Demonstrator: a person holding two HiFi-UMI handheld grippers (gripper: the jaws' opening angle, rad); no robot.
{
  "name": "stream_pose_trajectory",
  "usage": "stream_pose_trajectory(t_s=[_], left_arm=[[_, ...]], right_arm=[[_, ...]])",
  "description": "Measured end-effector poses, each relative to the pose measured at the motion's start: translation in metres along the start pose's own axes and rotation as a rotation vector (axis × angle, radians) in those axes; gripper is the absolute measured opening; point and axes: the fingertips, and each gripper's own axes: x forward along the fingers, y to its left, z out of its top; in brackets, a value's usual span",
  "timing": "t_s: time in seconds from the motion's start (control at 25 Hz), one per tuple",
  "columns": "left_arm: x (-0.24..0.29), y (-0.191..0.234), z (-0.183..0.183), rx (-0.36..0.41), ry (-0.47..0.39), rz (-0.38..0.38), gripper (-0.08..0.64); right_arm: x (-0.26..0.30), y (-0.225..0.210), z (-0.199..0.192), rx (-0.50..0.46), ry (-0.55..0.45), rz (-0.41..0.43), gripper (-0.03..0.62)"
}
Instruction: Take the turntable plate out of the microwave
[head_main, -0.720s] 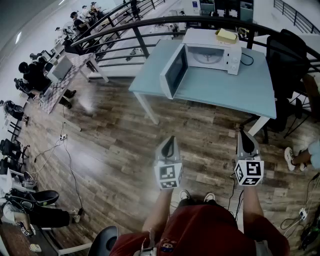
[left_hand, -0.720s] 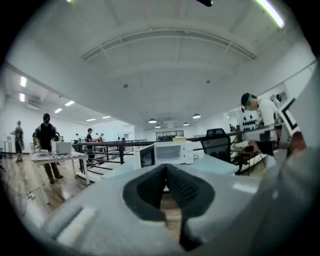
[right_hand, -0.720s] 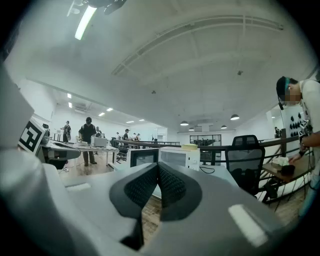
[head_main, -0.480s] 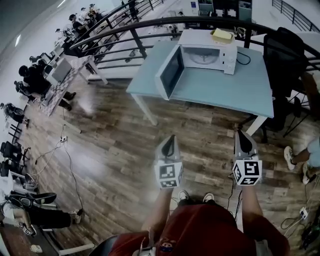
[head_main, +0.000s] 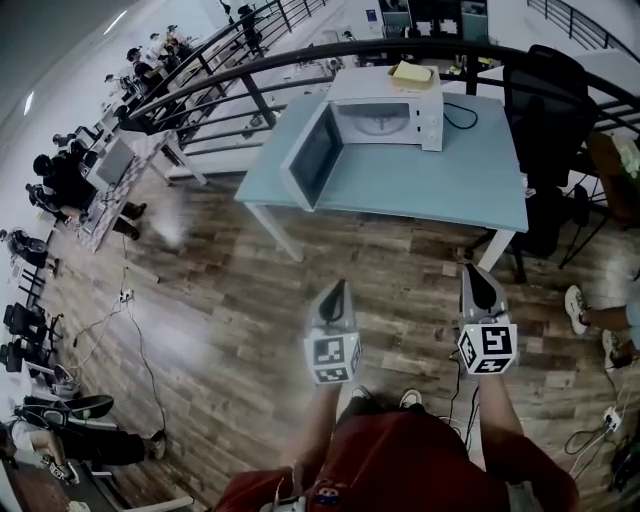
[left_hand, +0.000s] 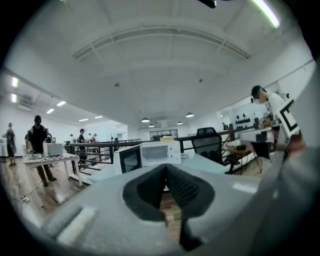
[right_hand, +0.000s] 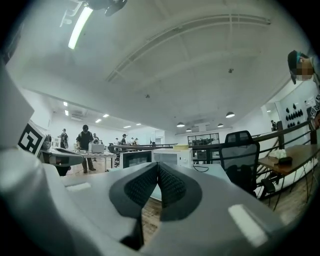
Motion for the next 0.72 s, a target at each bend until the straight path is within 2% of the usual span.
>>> stream_pose_trajectory(t_s=[0.28,0.72], left_arm=[[0.009,-0.03,-0.004,0.002,0.016,-0.014,-0.002],[0.05,-0.021,-0.016,-0.012,0.027,-0.003,-0.002]], right_arm=[[-0.009,-0.029,-0.01,0.034,-0.001,-0.003,0.001],[0.028,-0.037,-0.032,0.029,0.047,0.012,0.002]])
